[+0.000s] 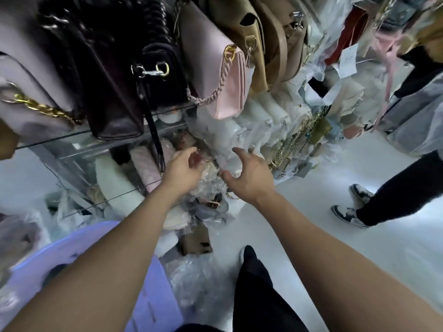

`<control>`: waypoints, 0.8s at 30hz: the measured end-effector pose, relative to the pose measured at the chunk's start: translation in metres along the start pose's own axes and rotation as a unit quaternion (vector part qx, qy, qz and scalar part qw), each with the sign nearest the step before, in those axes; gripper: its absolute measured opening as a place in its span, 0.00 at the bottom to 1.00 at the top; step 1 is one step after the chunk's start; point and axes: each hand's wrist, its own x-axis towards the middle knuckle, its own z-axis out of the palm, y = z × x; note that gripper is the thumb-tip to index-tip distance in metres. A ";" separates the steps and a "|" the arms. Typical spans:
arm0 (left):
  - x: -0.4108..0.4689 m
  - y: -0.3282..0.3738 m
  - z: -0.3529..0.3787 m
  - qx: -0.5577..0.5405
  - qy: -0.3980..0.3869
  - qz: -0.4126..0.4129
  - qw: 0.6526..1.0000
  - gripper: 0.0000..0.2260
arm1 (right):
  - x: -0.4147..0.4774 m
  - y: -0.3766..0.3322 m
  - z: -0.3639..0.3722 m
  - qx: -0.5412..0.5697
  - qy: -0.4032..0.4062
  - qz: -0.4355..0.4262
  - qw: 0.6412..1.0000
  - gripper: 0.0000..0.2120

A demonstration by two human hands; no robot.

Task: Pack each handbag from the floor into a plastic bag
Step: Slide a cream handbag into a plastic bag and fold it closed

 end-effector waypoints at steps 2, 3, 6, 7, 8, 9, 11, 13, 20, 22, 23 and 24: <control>-0.034 -0.004 -0.019 0.010 -0.007 0.034 0.999 0.24 | -0.027 -0.011 0.004 -0.002 -0.008 0.000 1.000 0.34; -0.053 -0.007 -0.030 0.007 -0.008 0.045 0.999 0.24 | -0.039 -0.017 0.006 -0.007 -0.015 -0.006 1.000 0.35; -0.109 -0.023 -0.055 0.005 0.022 0.092 0.995 0.22 | -0.066 -0.040 0.012 -0.036 -0.032 -0.065 0.997 0.37; -0.127 -0.030 -0.062 0.004 0.034 0.092 0.995 0.21 | -0.073 -0.048 0.014 -0.039 -0.038 -0.087 0.995 0.38; -0.146 -0.037 -0.069 0.001 0.047 0.083 0.995 0.19 | -0.080 -0.056 0.016 -0.040 -0.044 -0.107 0.992 0.39; -0.165 -0.045 -0.075 -0.003 0.062 0.065 0.996 0.18 | -0.086 -0.064 0.018 -0.042 -0.054 -0.129 0.989 0.40; -0.205 -0.064 -0.086 -0.014 0.099 0.016 0.995 0.18 | -0.101 -0.079 0.026 -0.043 -0.082 -0.173 0.981 0.41; -0.244 -0.081 -0.095 -0.014 0.140 -0.025 0.990 0.20 | -0.117 -0.088 0.036 -0.024 -0.109 -0.218 0.970 0.42; -0.394 -0.125 -0.115 0.012 0.274 -0.135 0.952 0.20 | -0.195 -0.125 0.079 0.053 -0.211 -0.367 0.905 0.43; -0.433 -0.137 -0.121 0.003 0.295 -0.177 0.939 0.21 | -0.220 -0.145 0.096 0.064 -0.242 -0.397 0.883 0.44; -0.452 -0.143 -0.123 -0.005 0.307 -0.203 0.930 0.21 | -0.233 -0.156 0.105 0.070 -0.260 -0.409 0.872 0.43; -0.470 -0.149 -0.126 -0.008 0.322 -0.225 0.920 0.21 | -0.244 -0.167 0.115 0.072 -0.276 -0.423 0.860 0.42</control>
